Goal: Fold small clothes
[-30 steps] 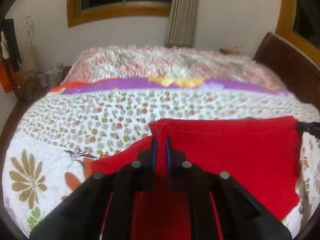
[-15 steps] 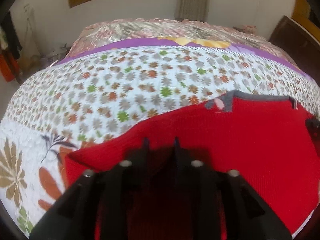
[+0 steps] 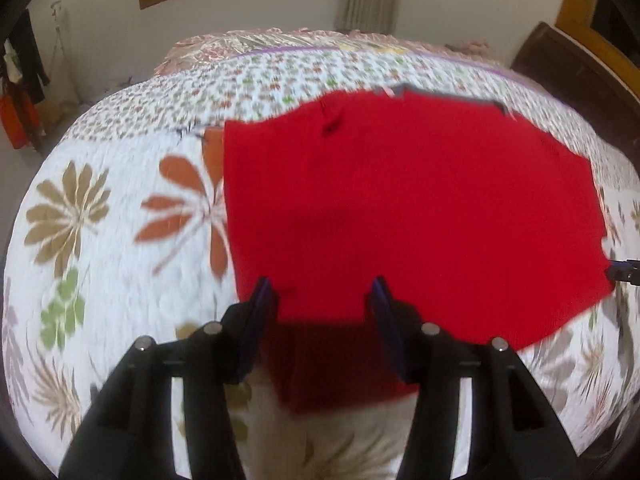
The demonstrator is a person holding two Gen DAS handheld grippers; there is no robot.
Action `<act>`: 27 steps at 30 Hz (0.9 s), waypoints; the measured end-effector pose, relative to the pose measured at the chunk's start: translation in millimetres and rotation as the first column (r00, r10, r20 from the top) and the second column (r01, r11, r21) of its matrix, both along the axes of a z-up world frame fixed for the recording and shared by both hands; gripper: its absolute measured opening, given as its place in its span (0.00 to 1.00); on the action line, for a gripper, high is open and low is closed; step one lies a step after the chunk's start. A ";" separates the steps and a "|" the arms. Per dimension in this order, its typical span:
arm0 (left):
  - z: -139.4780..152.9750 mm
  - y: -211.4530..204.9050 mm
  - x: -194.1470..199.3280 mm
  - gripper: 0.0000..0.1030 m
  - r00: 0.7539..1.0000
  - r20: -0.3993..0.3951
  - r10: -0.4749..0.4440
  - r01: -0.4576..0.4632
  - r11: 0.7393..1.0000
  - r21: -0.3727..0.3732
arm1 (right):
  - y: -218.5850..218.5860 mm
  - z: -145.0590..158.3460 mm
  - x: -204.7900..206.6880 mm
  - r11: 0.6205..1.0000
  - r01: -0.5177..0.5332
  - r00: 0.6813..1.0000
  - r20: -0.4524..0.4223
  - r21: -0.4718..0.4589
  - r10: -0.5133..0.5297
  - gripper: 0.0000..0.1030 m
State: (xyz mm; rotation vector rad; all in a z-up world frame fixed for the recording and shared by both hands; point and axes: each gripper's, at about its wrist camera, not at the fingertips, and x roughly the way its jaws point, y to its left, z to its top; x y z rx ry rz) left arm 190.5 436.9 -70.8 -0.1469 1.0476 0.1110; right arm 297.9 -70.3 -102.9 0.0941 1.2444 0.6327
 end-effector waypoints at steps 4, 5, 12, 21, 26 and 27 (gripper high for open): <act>-19.1 -5.5 -12.4 0.52 0.998 -0.058 0.018 -0.019 1.000 -0.012 | 2.7 0.3 -1.6 1.000 0.028 0.999 -0.022 -0.004 -0.028 0.04; -24.0 -3.6 -14.7 0.51 0.997 -0.074 0.030 -0.031 0.999 -0.018 | 3.7 0.9 -0.1 0.999 0.036 0.999 -0.025 -0.007 -0.036 0.04; -32.7 -3.4 -16.8 0.53 0.996 -0.085 0.037 -0.037 0.999 -0.001 | -6.5 -18.0 -2.7 0.997 0.069 0.997 -0.027 -0.044 -0.071 0.03; -34.4 -2.6 -16.9 0.53 0.998 -0.045 0.053 -0.053 0.999 -0.011 | -0.2 -15.6 -8.4 0.993 0.094 0.996 0.015 -0.072 -0.093 0.07; -27.9 -3.2 -21.0 0.53 0.997 -0.048 0.066 -0.067 0.998 -0.012 | -14.9 11.9 -16.3 0.989 0.148 0.987 0.055 0.005 -0.148 0.84; -17.6 -2.4 -25.6 0.57 0.996 -0.041 0.083 -0.084 0.996 -0.023 | -15.9 18.1 -16.1 0.986 0.167 0.982 0.091 -0.018 -0.165 0.85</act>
